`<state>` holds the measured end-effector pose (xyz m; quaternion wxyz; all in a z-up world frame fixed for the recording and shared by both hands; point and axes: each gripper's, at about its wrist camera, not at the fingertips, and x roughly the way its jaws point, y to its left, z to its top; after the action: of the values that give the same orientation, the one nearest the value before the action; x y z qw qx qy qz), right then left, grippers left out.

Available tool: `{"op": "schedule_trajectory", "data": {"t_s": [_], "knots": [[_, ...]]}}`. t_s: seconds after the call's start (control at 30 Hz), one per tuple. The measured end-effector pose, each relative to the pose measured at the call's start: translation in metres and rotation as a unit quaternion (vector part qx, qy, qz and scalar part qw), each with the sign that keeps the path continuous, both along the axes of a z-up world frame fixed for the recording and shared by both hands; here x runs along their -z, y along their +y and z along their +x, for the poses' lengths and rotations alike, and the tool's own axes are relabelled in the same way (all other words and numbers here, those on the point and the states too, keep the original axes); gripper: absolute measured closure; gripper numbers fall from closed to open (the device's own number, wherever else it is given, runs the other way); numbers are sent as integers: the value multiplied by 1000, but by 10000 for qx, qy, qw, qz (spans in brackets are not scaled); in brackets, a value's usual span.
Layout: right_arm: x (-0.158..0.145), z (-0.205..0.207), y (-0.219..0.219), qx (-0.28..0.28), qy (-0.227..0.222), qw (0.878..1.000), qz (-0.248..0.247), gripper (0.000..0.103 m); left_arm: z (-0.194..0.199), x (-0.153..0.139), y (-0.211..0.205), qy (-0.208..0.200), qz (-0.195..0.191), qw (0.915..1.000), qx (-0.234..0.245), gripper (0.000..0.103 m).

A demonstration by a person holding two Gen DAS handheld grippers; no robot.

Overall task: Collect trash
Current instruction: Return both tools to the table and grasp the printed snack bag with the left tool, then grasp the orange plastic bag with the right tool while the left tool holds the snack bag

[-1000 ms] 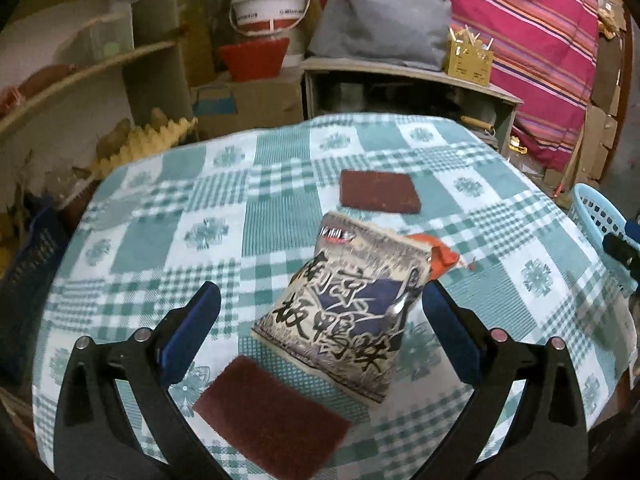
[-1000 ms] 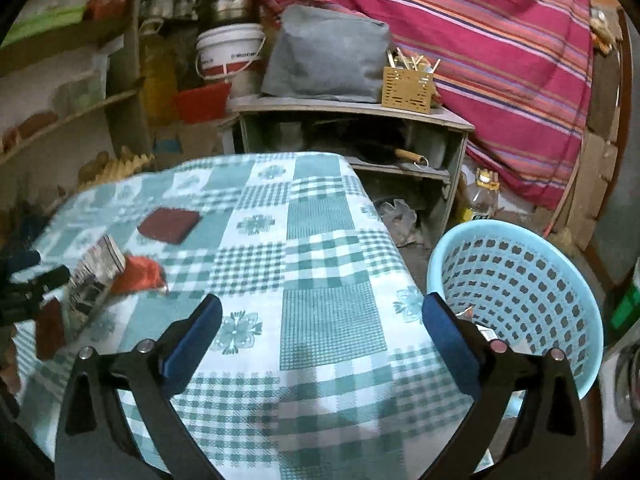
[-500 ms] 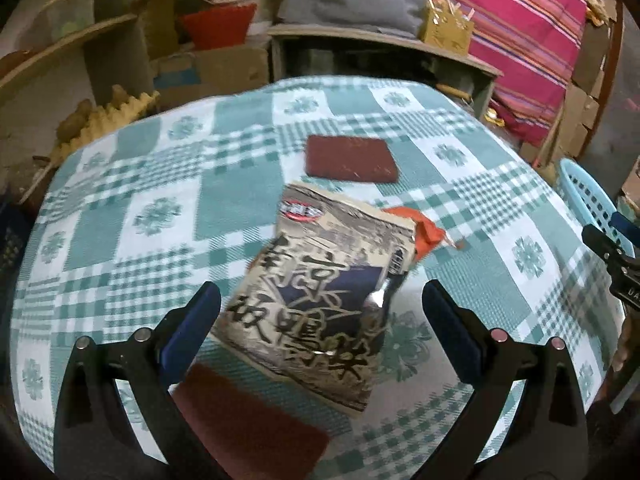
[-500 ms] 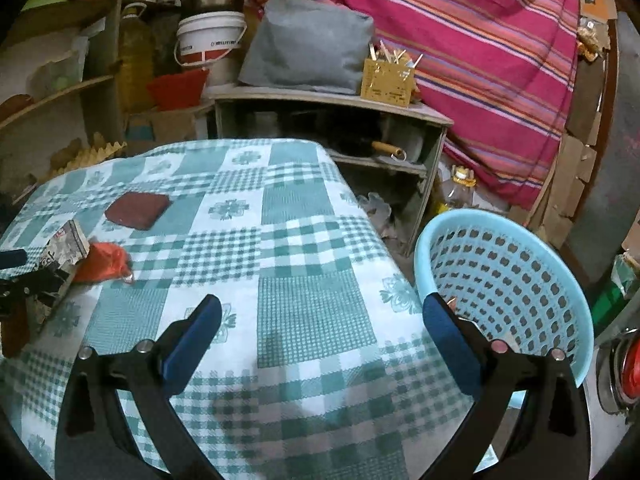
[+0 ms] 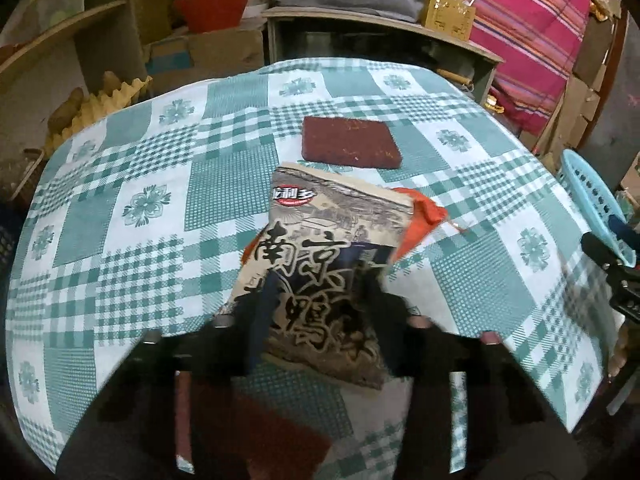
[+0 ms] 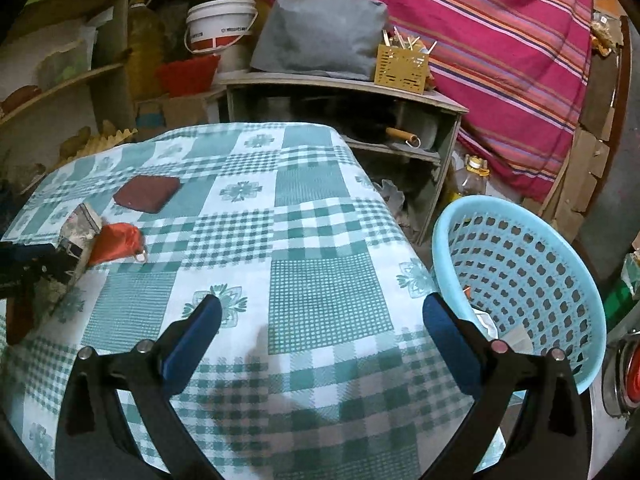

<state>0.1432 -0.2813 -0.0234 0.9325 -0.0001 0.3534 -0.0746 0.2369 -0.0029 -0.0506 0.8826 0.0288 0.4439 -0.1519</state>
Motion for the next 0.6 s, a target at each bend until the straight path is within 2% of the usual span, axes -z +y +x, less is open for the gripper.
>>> {"op": "schedule_trajectory", "data": {"t_s": [0.13, 0.37, 0.6], "knots": [[-2, 1, 5, -87, 14, 10000, 31, 5, -6, -11, 11, -134, -159, 9998, -38, 102], [-15, 9, 35, -423, -63, 9988, -249, 5, -11, -33, 39, -344, -605, 9973, -238, 103], [-18, 35, 86, -878, 6, 9957, -304, 5, -11, -47, 61, -611, -657, 9947, -510, 103]]}}
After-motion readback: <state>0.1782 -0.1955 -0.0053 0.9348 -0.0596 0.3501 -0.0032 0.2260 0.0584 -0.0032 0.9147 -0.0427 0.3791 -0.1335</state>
